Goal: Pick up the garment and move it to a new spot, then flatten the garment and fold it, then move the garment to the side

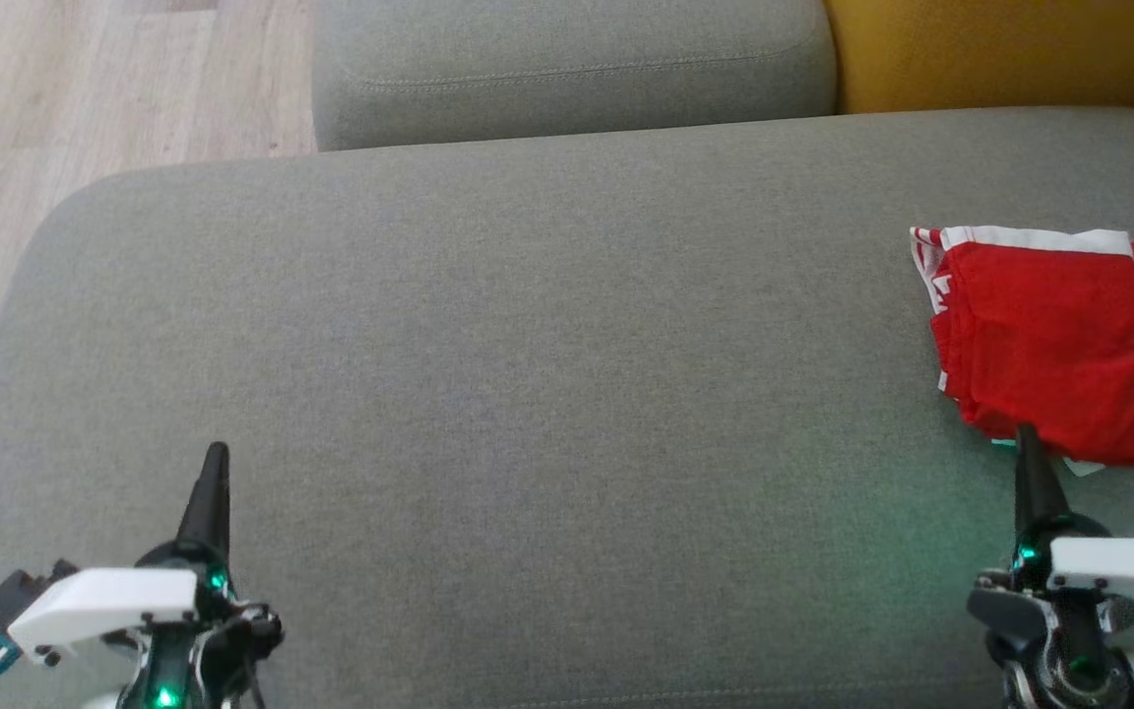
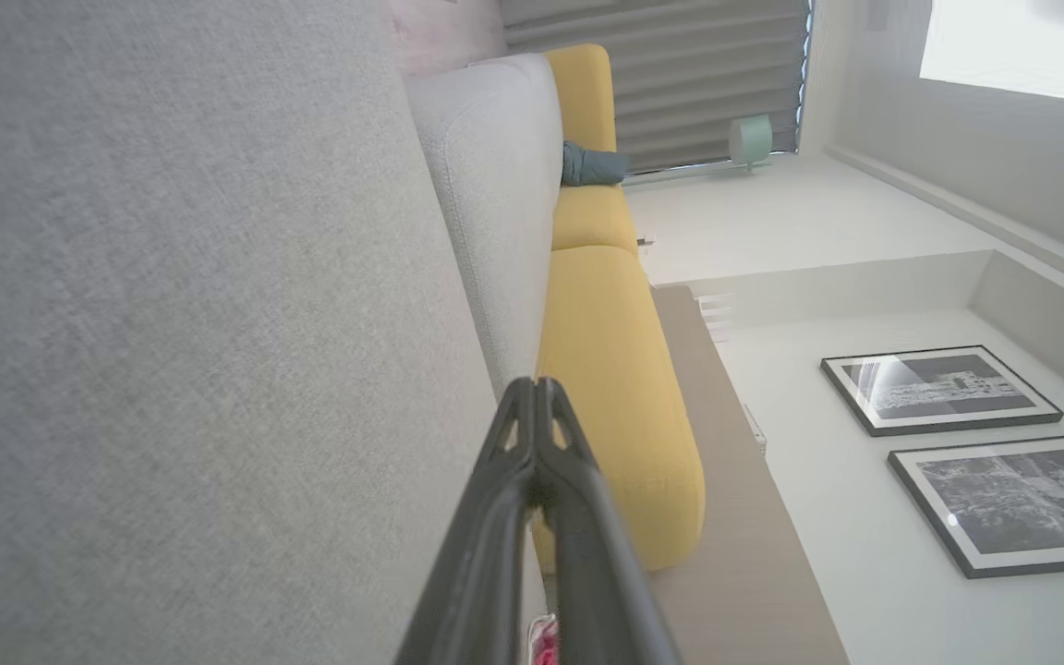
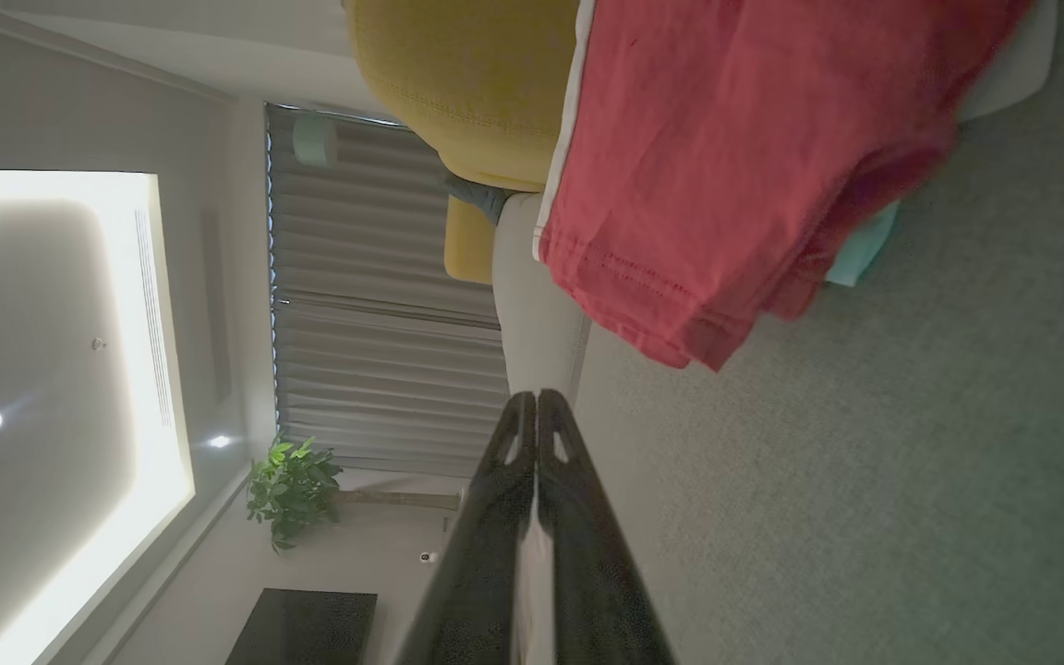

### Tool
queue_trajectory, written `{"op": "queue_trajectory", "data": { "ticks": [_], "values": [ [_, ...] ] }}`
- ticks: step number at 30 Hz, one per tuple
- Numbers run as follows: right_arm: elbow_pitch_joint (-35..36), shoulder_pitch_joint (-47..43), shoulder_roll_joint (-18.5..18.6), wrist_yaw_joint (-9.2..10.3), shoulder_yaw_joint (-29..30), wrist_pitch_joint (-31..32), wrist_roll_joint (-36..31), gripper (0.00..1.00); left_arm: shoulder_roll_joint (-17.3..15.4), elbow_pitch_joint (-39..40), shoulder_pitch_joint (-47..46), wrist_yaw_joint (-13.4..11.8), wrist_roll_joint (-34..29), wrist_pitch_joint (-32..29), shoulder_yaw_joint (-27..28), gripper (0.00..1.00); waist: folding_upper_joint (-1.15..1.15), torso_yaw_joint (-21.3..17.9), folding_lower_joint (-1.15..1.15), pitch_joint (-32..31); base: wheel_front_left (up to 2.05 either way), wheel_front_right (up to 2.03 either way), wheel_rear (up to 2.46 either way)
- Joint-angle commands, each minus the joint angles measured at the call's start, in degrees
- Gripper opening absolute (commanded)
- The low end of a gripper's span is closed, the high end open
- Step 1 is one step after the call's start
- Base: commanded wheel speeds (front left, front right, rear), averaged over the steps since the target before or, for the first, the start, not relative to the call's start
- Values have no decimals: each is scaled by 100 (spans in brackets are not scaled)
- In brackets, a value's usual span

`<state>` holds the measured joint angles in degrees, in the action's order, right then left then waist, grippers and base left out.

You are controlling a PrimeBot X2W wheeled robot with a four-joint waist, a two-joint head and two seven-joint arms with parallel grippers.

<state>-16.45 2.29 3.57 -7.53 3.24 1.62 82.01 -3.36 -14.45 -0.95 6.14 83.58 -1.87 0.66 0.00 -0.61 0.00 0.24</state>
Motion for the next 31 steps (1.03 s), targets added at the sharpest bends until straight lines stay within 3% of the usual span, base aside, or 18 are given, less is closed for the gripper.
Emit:
{"op": "queue_trajectory", "data": {
  "ticks": [1, 15, 31],
  "values": [
    [230, 347, 88, 4, -47, 73, 252, 0, -94, 154, -389, 72, 200, -58, 211, 0, 0, 8, 0, -1, 0, 0, 0],
    [255, 370, 81, 4, 118, 314, 1163, 0, -89, 52, -505, 133, 995, -303, 391, 0, 0, 60, 0, -6, 0, 0, 0],
    [253, 373, 55, 4, 158, 350, 1157, 0, -65, 47, -511, 135, 988, -336, 430, 0, 0, 61, 0, -6, 0, 0, 0]
  ]
}}
